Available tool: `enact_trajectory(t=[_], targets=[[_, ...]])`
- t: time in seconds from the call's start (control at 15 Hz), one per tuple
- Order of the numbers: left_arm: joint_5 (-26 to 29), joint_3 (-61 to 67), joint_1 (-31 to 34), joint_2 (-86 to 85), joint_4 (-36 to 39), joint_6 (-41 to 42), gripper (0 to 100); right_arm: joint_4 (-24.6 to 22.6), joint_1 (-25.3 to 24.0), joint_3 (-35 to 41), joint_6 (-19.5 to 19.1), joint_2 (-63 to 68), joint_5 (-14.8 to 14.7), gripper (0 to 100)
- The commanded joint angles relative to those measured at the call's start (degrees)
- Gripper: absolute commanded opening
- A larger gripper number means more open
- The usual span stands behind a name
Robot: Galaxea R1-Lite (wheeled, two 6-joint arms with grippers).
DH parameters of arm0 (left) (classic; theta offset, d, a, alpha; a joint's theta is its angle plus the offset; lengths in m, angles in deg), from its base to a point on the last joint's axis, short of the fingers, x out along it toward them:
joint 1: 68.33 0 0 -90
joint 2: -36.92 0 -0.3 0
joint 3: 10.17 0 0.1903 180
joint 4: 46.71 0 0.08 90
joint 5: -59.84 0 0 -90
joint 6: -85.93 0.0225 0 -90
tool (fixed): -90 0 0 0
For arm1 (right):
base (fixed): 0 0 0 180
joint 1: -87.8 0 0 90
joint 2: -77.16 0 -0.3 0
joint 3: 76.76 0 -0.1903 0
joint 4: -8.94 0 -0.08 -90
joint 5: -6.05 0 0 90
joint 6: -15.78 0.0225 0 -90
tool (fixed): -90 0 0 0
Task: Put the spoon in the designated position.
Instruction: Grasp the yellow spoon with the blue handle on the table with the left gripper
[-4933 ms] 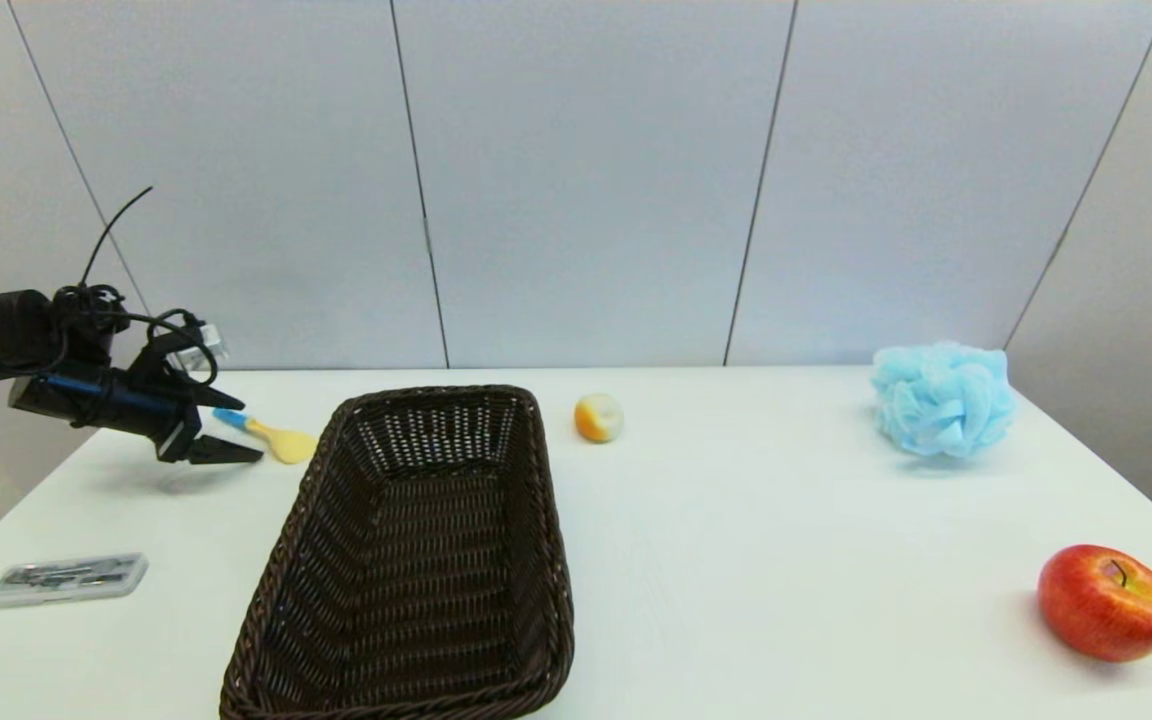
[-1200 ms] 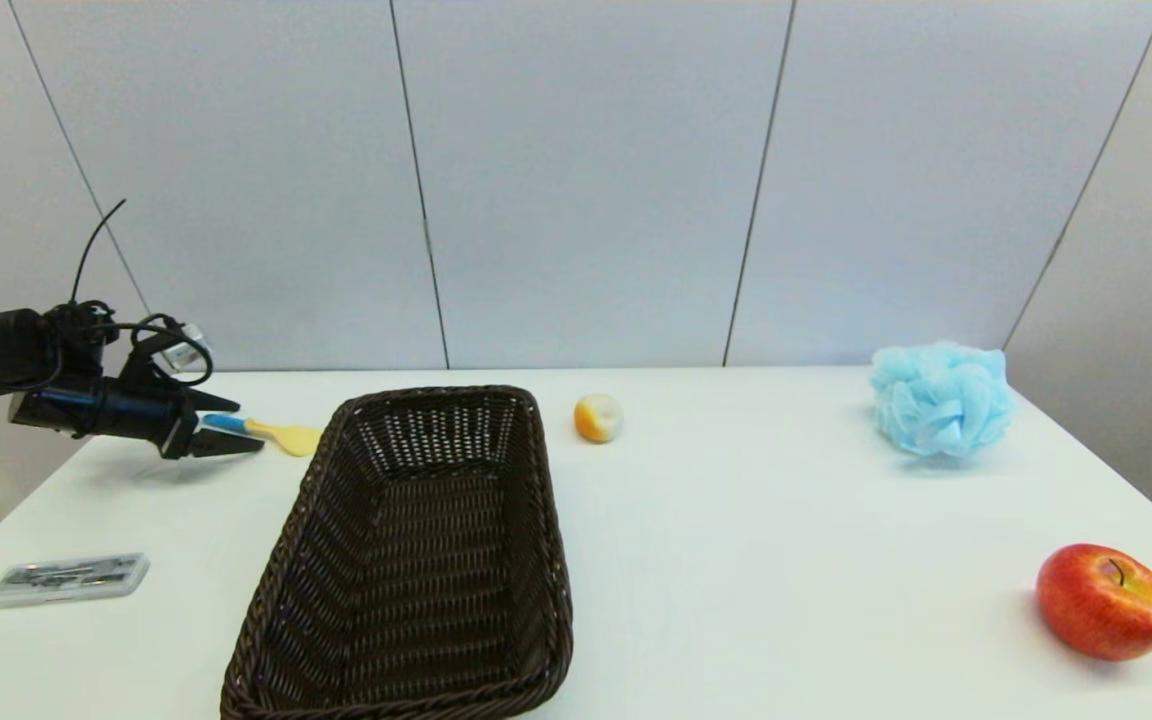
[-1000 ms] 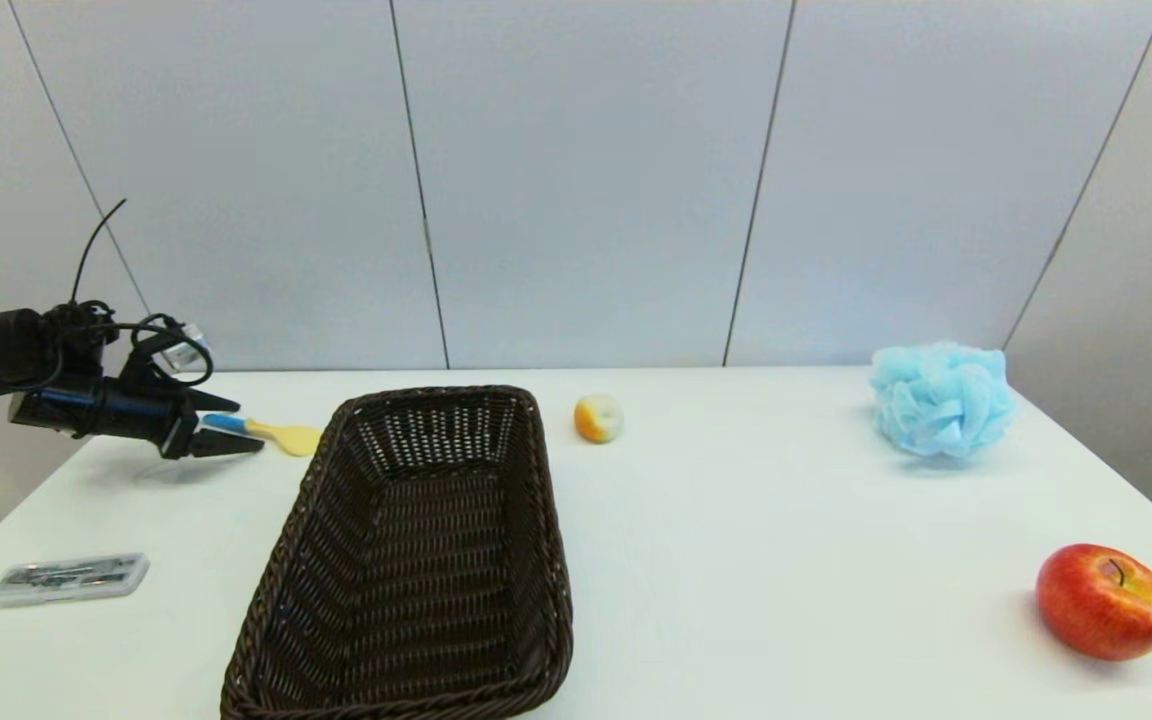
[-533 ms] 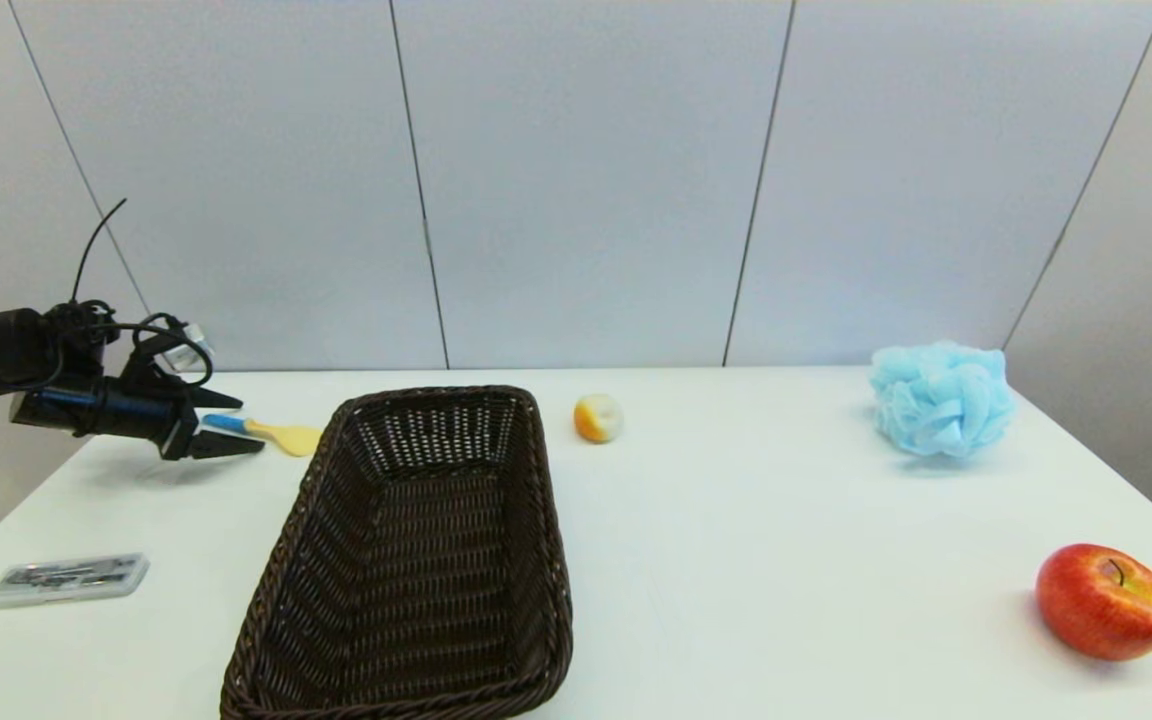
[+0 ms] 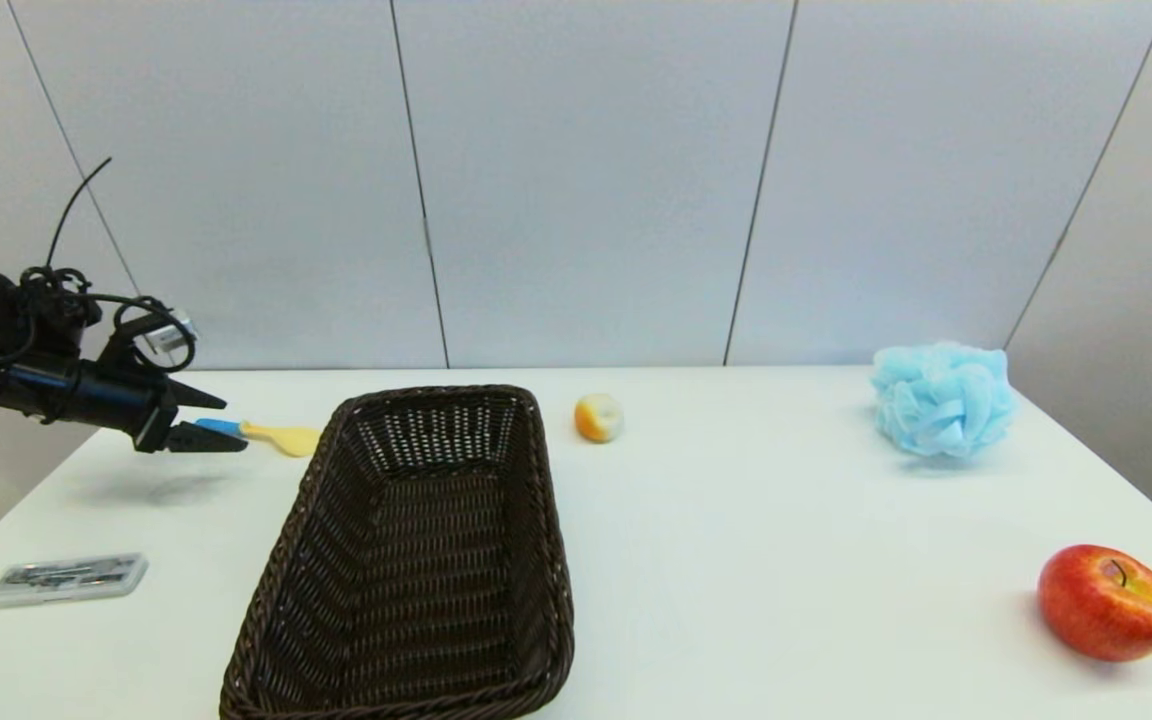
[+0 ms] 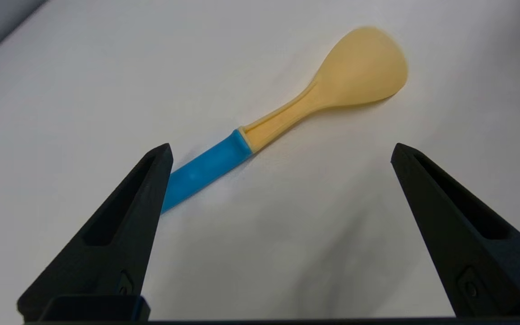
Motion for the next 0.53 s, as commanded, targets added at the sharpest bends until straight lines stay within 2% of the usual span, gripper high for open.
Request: enact_trajectory(t=[0.07, 0.27, 0.53], targets=[[0.51, -0.11, 0.06, -6.69, 0.17, -4.77, 100, -0.01, -0.01, 0.0, 0.02, 0.07, 0.0, 100], [-0.89, 0.16, -0.21, -8.89, 0.7, -9.78, 100, -0.01, -0.01, 0.0, 0.02, 0.07, 0.0, 100], [-9.07, 3.5, -3.11, -12.05, 7.73, -22.79, 100, -0.01, -0.01, 0.0, 0.02, 0.07, 0.0, 100]])
